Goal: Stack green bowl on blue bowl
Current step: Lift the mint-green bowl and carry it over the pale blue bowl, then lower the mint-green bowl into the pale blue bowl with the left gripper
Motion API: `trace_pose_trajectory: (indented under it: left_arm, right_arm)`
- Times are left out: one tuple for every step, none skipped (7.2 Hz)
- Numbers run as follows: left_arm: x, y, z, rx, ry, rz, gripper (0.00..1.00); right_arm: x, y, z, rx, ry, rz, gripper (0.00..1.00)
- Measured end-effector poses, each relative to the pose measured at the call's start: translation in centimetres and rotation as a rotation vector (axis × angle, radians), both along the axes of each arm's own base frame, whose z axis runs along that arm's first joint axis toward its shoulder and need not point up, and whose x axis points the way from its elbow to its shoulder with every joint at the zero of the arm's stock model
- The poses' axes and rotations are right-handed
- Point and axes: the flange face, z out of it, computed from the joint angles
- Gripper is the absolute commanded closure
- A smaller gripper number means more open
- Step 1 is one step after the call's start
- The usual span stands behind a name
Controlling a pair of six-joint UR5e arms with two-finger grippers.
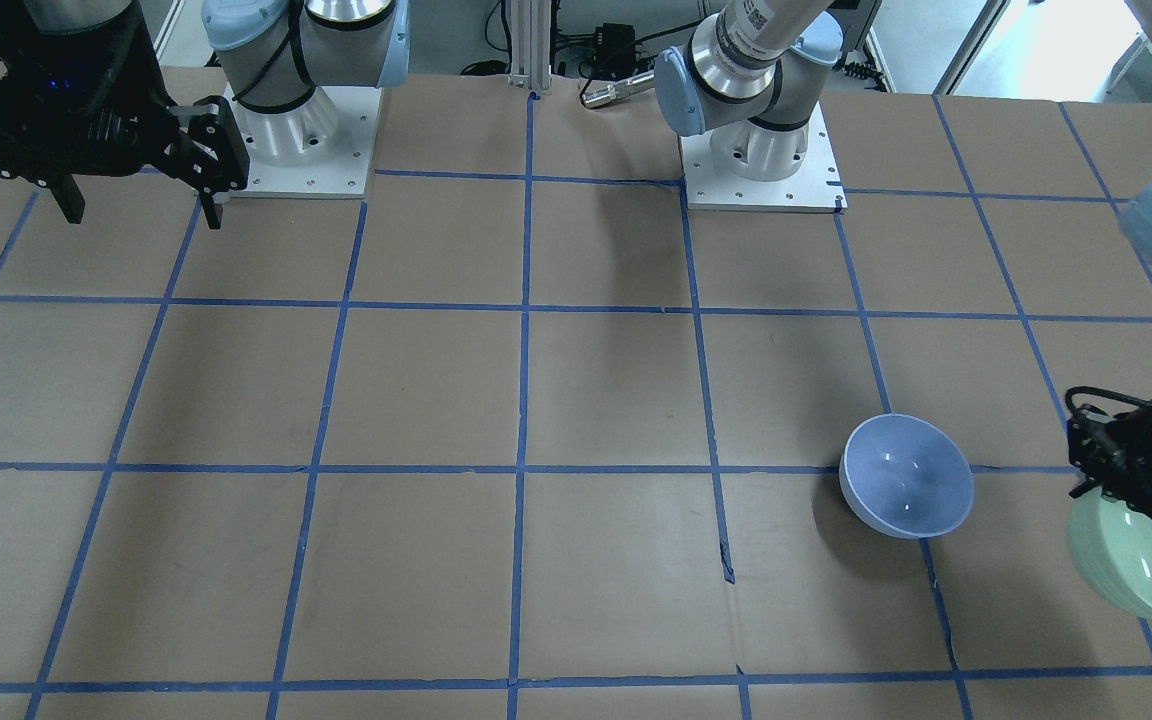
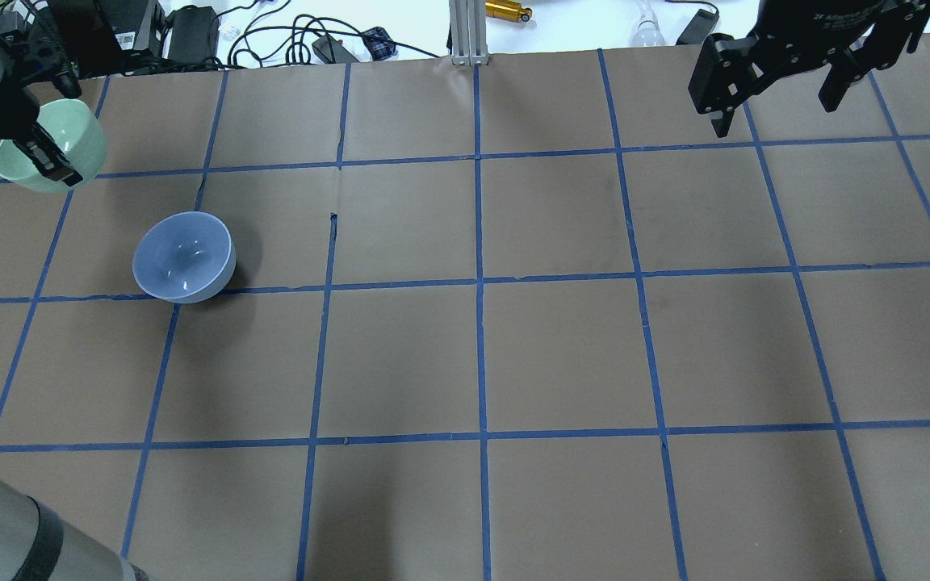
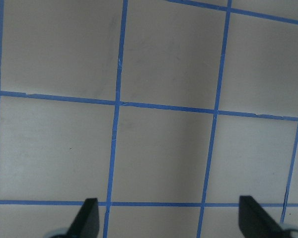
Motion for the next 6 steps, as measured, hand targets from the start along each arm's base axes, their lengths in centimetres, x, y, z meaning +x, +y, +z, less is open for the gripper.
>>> trace_pose_trajectory:
  left_arm:
    - [-4.2, 0.8, 0.4, 0.007, -0.043, 0.063, 1.0]
    - [-7.8, 1.7, -0.4, 0.018, -0.058, 0.117, 1.0]
    - [-10.4, 2.7, -1.9, 0.037, -0.062, 0.154, 1.0]
    - [-12.0, 3.5, -2.9, 0.05, -0.064, 0.176, 1.0]
    - [-12.7, 4.0, -3.4, 0.058, -0.064, 0.187, 1.0]
    - [-13.1, 4.6, -4.1, 0.073, -0.062, 0.194, 1.0]
  right_arm:
    - [0.0, 0.0, 0.0, 0.0, 0.0, 0.0, 0.0]
    - [0.0, 0.0, 0.0, 0.0, 0.0, 0.0, 0.0]
    - [0.0, 0.0, 0.0, 0.0, 0.0, 0.0, 0.0]
    - [0.0, 0.0, 0.0, 0.0, 0.0, 0.0, 0.0]
    - [0.0, 0.0, 0.0, 0.0, 0.0, 0.0, 0.0]
    - [0.0, 0.0, 0.0, 0.0, 0.0, 0.0, 0.0]
